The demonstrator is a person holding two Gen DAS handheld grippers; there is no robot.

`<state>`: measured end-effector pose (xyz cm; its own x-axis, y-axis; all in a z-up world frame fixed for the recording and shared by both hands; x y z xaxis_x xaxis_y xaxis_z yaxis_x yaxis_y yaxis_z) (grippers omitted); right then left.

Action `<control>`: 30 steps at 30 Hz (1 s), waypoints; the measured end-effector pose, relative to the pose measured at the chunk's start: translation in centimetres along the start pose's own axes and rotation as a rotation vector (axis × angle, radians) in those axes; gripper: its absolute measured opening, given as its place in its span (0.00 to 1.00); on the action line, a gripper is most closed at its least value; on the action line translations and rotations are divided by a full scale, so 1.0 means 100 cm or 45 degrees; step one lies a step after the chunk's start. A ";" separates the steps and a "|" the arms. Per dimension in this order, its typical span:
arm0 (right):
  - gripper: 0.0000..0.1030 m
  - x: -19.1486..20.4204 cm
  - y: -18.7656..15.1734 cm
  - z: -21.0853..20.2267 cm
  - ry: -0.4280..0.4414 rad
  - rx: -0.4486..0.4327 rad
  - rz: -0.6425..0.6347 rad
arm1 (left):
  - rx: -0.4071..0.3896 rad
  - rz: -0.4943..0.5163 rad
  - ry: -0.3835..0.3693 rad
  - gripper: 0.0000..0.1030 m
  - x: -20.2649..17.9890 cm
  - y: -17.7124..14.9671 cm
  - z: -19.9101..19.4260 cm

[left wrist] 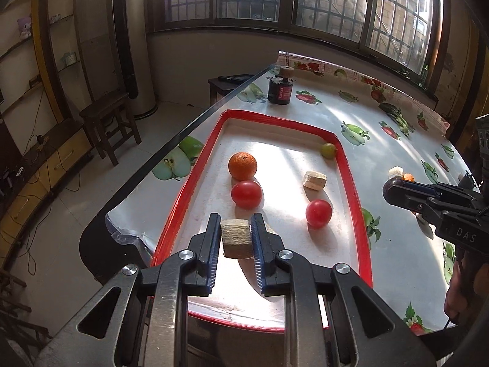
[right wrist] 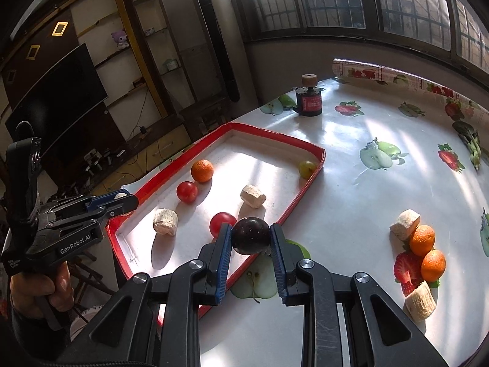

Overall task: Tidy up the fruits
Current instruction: 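Carry the beige block with the left tool while the right tool carries the plum over the tray, then open the left tool over the tray while the right tool releases the plum inside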

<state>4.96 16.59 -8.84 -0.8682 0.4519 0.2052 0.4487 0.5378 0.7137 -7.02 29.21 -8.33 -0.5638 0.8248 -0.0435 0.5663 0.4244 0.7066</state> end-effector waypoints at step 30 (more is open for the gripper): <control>0.26 -0.021 0.026 0.101 -0.057 0.128 0.013 | 0.168 -0.095 0.022 0.17 0.023 -0.027 0.043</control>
<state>10.14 24.23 -14.14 -0.8541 0.4877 0.1805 0.4784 0.6008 0.6404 -7.26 31.55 -13.41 -0.6170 0.7829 -0.0795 0.5959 0.5308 0.6027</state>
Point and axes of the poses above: each gripper's, at about its wrist camera, not at the fingertips, and z roughly the way its jaws point, x to its left, y to its top, the point moved 8 cm from there along z, roughly the way its jaws point, and after that the axes turned 2 degrees about -x, right-handed, at the moved point
